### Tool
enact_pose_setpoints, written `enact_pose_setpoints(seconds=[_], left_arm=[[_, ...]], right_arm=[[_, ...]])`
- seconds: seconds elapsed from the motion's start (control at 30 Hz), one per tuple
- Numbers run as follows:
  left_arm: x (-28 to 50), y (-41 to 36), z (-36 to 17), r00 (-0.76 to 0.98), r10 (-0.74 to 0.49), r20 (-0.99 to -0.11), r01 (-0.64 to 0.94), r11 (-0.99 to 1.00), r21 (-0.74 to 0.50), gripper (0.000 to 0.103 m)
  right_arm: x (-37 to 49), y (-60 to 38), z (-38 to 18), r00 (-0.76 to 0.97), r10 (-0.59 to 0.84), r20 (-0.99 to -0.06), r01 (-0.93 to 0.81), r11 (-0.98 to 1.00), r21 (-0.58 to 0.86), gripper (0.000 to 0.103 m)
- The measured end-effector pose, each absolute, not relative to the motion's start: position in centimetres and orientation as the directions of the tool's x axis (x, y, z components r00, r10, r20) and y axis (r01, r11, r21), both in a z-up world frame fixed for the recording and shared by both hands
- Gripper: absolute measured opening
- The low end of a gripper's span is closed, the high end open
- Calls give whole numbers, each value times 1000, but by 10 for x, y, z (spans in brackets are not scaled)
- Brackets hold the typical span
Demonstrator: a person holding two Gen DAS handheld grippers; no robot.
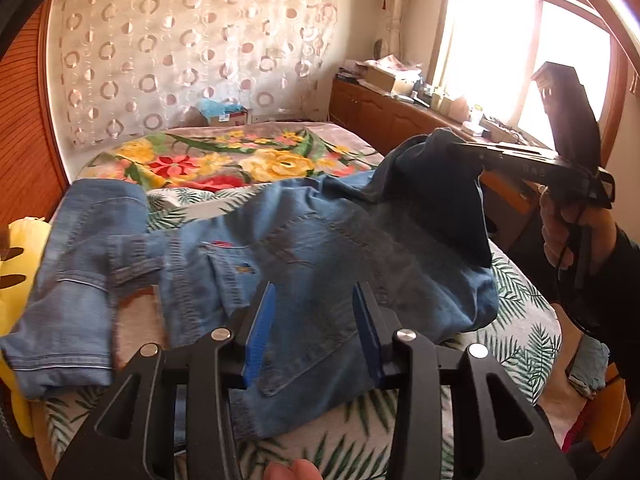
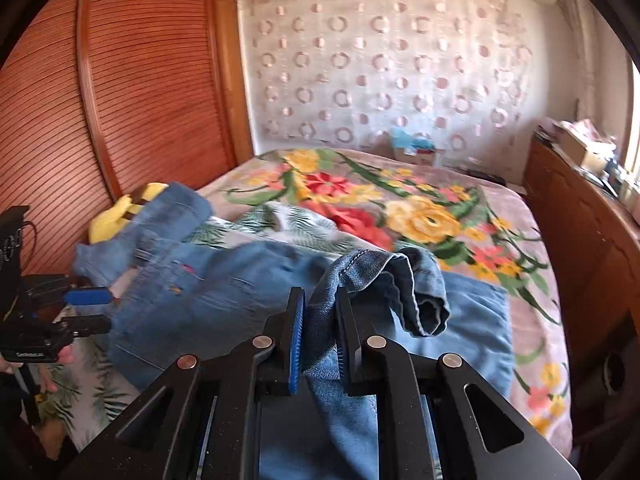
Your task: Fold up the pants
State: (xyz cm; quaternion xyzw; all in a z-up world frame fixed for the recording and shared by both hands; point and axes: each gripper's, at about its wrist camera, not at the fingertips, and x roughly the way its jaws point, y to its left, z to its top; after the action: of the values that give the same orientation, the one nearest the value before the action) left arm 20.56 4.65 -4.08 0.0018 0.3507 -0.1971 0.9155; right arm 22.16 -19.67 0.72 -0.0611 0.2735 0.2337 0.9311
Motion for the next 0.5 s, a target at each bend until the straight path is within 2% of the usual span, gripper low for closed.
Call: enact_pose_setpoints(seconds=[0.5], left_arm=[[204,125,-37,722,-281,-633,231,959,-162,42]], right_arm=[[231,-136,19,570,629,-528,-692,714,104,13]])
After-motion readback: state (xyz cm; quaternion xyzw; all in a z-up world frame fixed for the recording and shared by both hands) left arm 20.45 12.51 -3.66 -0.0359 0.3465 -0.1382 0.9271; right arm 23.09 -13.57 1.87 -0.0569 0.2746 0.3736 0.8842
